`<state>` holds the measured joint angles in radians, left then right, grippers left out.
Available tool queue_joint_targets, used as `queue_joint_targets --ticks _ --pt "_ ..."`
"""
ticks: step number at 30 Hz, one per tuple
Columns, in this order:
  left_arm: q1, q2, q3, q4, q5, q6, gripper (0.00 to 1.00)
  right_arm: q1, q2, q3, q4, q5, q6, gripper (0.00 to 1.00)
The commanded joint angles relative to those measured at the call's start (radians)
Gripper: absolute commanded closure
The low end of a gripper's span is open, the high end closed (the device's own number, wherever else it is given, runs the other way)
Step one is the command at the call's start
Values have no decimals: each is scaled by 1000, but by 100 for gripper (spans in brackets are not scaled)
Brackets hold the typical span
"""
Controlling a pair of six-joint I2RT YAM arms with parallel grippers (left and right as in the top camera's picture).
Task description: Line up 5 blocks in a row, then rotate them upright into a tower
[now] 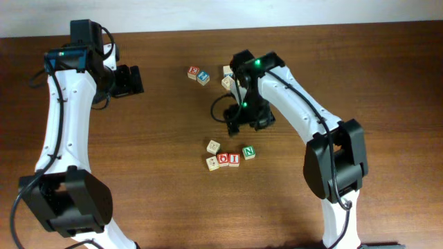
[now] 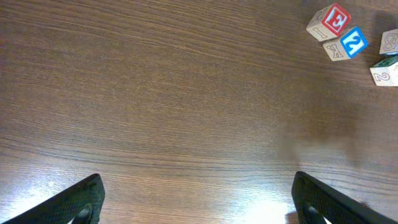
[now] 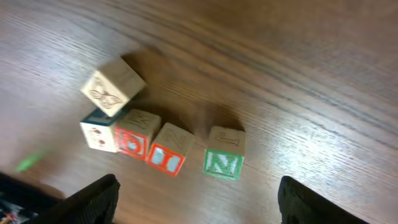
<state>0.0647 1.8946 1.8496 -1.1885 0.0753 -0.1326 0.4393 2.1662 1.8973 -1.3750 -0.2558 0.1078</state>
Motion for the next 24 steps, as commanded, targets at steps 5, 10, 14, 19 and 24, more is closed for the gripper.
queue_joint_targets --ticks 5,10,14,19,24 --pt "-115 42 -70 10 28 -76 59 -72 -4 37 69 23 97 25" --pt "-325 128 -84 -10 120 50 41 -268 -4 37 39 19 90 25" --pt "-449 200 -84 -60 120 34 23 -382 -4 37 31 19 76 25" --pt "-580 220 -86 -86 47 -130 20 -401 -3 37 28 23 45 24" --pt "-621 220 -179 19 -24 -204 24 -401 -3 37 24 24 38 24"
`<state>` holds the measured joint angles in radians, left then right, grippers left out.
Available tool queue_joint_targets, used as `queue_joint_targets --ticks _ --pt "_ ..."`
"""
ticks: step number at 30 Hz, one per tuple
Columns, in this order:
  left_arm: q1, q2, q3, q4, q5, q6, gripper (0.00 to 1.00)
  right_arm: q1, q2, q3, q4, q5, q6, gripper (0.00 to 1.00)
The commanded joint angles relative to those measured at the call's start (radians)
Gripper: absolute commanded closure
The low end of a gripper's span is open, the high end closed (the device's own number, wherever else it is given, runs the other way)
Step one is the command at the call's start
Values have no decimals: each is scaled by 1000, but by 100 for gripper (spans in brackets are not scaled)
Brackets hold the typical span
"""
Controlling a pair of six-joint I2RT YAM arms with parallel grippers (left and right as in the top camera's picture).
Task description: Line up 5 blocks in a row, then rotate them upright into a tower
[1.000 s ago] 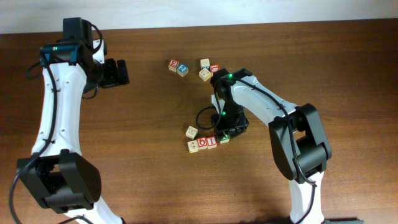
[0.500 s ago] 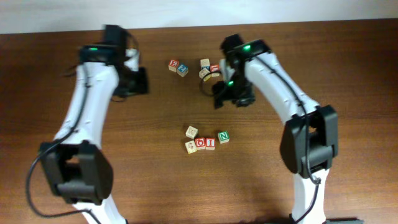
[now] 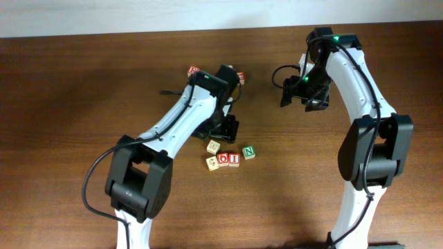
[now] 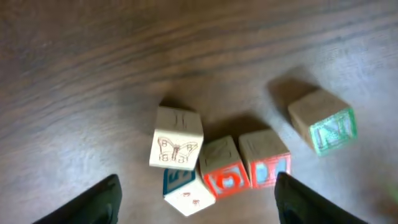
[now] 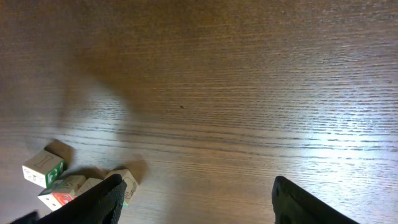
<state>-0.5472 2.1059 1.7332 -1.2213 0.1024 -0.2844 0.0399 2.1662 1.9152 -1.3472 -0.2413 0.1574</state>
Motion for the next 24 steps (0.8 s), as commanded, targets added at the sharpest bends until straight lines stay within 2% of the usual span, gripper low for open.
queue_joint_targets --ticks 1,4,6,8,11,13,15,17,20,24 --pt "-9 9 -87 77 -71 -53 25 -1 -3 19 -4 9 -14 24" --pt "-6 9 -140 138 -92 -52 27 -1 -3 19 -4 9 -23 25" --pt "-7 9 -158 165 -91 -52 34 -1 -3 19 -4 9 -23 24" --pt "-10 9 -172 171 -88 -52 43 -1 -3 19 -4 9 -23 24" --pt "-8 9 -187 171 -102 -52 61 -1 -3 19 -3 9 -23 24" --pt "2 9 -187 179 -119 -53 67 -1 -3 19 -3 9 -23 24" --pt "42 9 -187 163 -119 -61 80 -1 -3 19 -3 9 -23 24" --pt "91 9 -187 119 -118 -71 89 -1 -3 19 -3 9 -23 24" --pt "134 9 -187 40 -113 -94 89 -1 -3 19 -3 9 -23 24" --pt "104 9 -190 -29 -54 -94 85 -1 -3 19 -3 9 -29 24"
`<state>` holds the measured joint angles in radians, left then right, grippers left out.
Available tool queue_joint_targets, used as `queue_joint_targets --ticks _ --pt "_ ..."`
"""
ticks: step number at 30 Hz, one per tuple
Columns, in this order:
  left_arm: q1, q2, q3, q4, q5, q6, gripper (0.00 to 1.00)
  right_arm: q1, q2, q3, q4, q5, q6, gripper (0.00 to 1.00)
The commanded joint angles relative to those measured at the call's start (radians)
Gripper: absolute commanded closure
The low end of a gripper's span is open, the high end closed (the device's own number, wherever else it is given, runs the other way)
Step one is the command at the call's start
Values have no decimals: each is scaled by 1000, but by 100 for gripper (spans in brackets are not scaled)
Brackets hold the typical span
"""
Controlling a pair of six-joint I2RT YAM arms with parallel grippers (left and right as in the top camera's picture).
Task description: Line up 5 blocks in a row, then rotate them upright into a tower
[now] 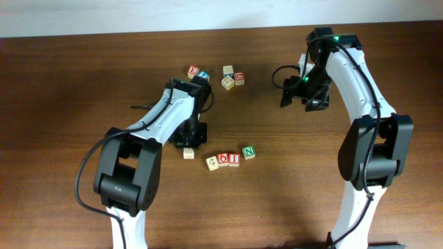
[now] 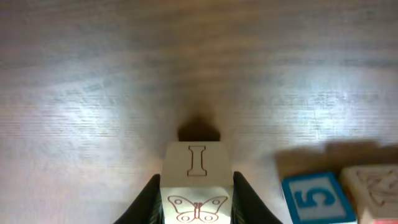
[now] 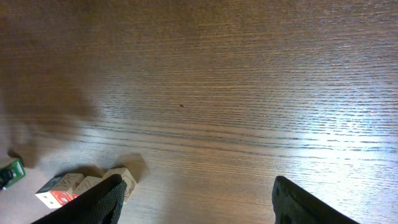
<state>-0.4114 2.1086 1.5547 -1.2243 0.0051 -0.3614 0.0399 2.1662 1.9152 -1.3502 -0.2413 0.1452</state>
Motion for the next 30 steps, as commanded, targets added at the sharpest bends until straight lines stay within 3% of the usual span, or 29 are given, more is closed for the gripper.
queue_joint_targets --ticks 1,6,13,14,15,16,18,25,26,28,30 --pt "-44 6 -16 -21 42 -17 80 -1 -3 19 0 10 -18 24" --pt "-20 6 -16 132 -51 -70 71 5 -3 19 -9 9 -25 24" --pt "-6 6 -70 156 -56 -84 67 41 -3 19 -19 14 -37 24" --pt "-5 6 -76 158 -52 -84 70 42 -3 19 -19 14 -37 24" --pt "-6 6 -77 153 -41 -83 85 41 -3 19 -19 17 -37 24" --pt "-6 6 -77 139 -13 -83 91 41 -3 19 -19 17 -39 24" --pt "-7 6 -78 74 53 -83 91 41 -3 19 -20 17 -41 24" --pt "-52 6 -80 -17 115 -83 81 41 -3 19 -15 17 -41 24" --pt "-63 6 -80 -11 116 -83 76 41 -3 19 -15 17 -41 24" --pt "-91 6 -80 6 115 -83 51 41 -3 19 -16 17 -41 24" --pt "-97 6 -80 23 114 -83 41 41 -3 19 -16 17 -41 24"
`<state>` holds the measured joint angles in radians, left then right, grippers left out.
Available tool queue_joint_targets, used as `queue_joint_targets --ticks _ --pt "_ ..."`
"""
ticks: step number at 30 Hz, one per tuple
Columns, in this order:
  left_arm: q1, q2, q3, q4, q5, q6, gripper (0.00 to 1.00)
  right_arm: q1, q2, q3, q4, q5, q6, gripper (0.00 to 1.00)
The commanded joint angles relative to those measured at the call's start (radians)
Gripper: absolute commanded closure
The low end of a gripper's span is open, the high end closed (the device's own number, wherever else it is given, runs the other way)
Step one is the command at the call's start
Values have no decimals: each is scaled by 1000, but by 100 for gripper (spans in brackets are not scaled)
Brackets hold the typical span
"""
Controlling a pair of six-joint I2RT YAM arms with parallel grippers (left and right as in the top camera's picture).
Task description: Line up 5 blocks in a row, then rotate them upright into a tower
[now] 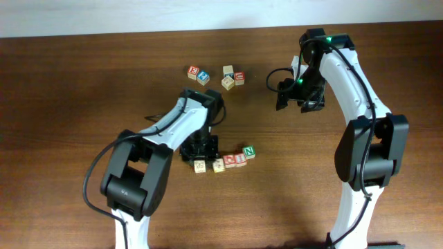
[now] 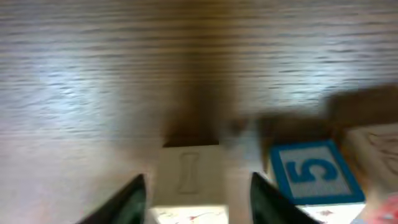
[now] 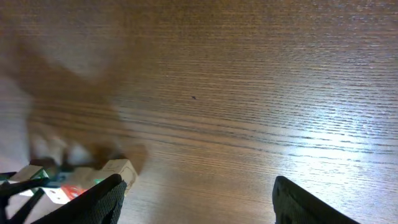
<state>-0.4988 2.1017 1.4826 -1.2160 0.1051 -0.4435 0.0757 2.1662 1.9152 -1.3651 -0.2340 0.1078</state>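
Note:
A pale block with an I on top and a butterfly on its side [image 2: 189, 180] stands on the table between the fingers of my left gripper [image 2: 198, 199], which is open, with a gap on each side. In the overhead view this block [image 1: 201, 167] is the left end of a short row that ends at the green N block [image 1: 249, 151]. A blue 5 block [image 2: 314, 177] is its neighbour on the right. My right gripper [image 1: 294, 102] hangs open over bare wood at the back right, holding nothing [image 3: 196, 202].
Several more letter blocks lie at the back, among them a red one [image 1: 193, 71], a blue one [image 1: 203, 77] and a pale one [image 1: 228, 70]. The brown table [image 1: 83, 138] meets a white wall along the far edge.
My left gripper was shut on the butterfly block a little left of the row. Now the block stands at the row's left end and the fingers have opened. The right arm has barely shifted.
First my right gripper hung open over the row while the left arm was far left. Then the right arm was at the back right and my left gripper open above the row. Then it was shut on the butterfly block, which now stands released by the row.

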Motion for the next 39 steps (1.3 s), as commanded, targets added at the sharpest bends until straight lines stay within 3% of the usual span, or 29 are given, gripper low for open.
queue_joint_targets --ticks 1,5,6,7,12,16,19,22,24,27,29,31,34,39 --pt "-5 13 -8 24 14 -1 38 5 -3 19 -1 10 -3 24" --pt "32 13 4 63 10 1 30 5 -8 20 -10 -55 -8 27" --pt "49 13 45 53 5 41 25 6 -26 26 -29 -109 -40 30" --pt "63 13 97 27 -22 45 20 10 -47 39 -53 -126 -48 31" --pt "135 13 482 -154 -174 70 14 76 -238 52 -138 -105 -37 31" --pt "239 8 844 -343 -186 94 14 223 -372 25 -271 50 122 31" --pt "291 -73 883 -473 -223 81 14 342 -471 -101 -225 160 281 23" --pt "261 -221 767 -471 -243 38 14 412 -576 -302 -89 163 370 16" --pt "216 -343 572 -422 -269 -30 10 423 -603 -475 14 91 377 14" --pt "143 -512 130 -169 -174 -130 12 423 -603 -622 135 18 376 15" --pt "93 -610 -216 108 -17 -195 24 423 -602 -714 220 -21 377 15" --pt "47 -626 -409 290 44 -241 31 423 -593 -777 290 -75 377 16" --pt "-11 -608 -563 396 64 -279 32 436 -527 -829 336 -119 375 19" --pt "-17 -569 -570 412 103 -294 33 500 -377 -827 424 -153 404 23"
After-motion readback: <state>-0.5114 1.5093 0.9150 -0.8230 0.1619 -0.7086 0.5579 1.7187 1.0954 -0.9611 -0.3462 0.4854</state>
